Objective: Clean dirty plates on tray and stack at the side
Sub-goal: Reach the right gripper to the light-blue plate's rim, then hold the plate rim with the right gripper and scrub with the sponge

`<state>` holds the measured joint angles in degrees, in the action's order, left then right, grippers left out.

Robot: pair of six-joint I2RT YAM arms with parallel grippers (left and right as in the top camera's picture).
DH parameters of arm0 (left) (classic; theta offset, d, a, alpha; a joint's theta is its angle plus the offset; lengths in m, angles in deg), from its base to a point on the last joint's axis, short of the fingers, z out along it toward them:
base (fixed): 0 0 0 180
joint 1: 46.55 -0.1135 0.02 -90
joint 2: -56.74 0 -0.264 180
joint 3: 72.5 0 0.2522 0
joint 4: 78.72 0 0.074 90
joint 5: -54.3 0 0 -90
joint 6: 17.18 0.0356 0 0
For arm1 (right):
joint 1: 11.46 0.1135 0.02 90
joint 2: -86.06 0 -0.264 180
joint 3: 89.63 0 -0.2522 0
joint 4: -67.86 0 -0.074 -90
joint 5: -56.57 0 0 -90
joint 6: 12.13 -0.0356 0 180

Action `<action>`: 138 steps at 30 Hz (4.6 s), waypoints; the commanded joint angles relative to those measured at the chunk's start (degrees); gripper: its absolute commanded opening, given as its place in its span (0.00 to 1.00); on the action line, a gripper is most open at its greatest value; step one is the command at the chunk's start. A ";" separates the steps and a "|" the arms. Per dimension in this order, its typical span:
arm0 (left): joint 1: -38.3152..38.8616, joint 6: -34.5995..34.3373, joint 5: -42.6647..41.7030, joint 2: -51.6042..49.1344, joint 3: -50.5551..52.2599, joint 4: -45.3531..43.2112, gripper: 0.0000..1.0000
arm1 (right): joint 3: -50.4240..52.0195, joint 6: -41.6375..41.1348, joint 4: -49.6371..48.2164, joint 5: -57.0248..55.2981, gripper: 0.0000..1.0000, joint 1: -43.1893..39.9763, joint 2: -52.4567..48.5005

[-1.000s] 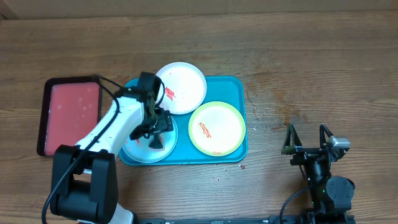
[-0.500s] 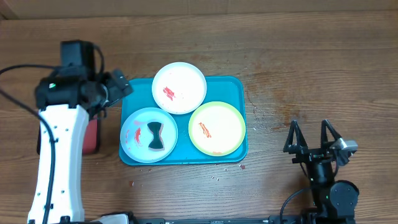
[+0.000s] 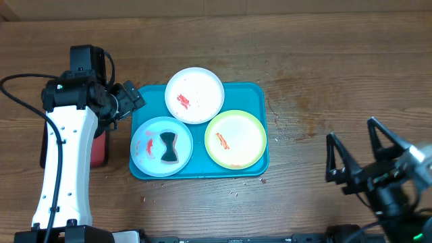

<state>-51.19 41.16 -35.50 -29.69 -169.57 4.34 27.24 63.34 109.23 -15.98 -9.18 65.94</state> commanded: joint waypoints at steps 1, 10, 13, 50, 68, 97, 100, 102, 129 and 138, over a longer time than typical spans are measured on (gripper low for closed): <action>-0.04 -1.18 0.13 -0.44 -0.20 -0.13 1.00 | -17.79 4.48 13.09 1.05 1.00 -0.11 -14.19; -0.04 -1.14 0.15 -0.44 -0.20 0.59 1.00 | -37.88 -5.60 20.63 26.49 0.82 0.15 -40.74; -0.04 -1.14 0.15 -0.44 -0.09 0.94 1.00 | -37.88 -5.18 22.51 27.04 0.65 4.87 -46.90; -0.04 1.60 -2.12 -0.46 0.02 2.01 1.00 | -36.39 -15.80 7.91 -9.94 0.36 44.78 -100.37; 3.91 11.89 -17.88 -0.46 22.27 -14.97 0.66 | -35.23 -17.51 6.49 -10.56 0.27 45.03 -101.53; 9.07 9.73 -14.36 -0.46 39.78 -37.81 0.45 | -35.23 -17.49 6.49 -10.54 0.28 45.00 -101.53; 9.18 9.77 -13.84 -0.46 40.09 -38.14 0.42 | -35.23 -17.49 6.49 -10.54 0.28 45.00 -101.53; 9.18 9.75 -12.20 -0.46 40.09 -38.29 0.36 | -35.23 -17.46 6.51 -10.54 0.28 45.00 -101.53; 9.20 9.77 -9.99 -0.46 40.11 -39.34 0.40 | -35.23 -18.53 6.60 -10.56 0.27 44.96 -101.53; 9.20 9.77 -10.36 -0.46 41.40 -39.85 0.34 | -35.23 -18.56 5.99 -10.40 0.28 44.96 -101.53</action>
<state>-42.39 50.75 -45.16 -29.87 -129.59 -35.18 -8.32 45.12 115.55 -26.21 35.61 -34.78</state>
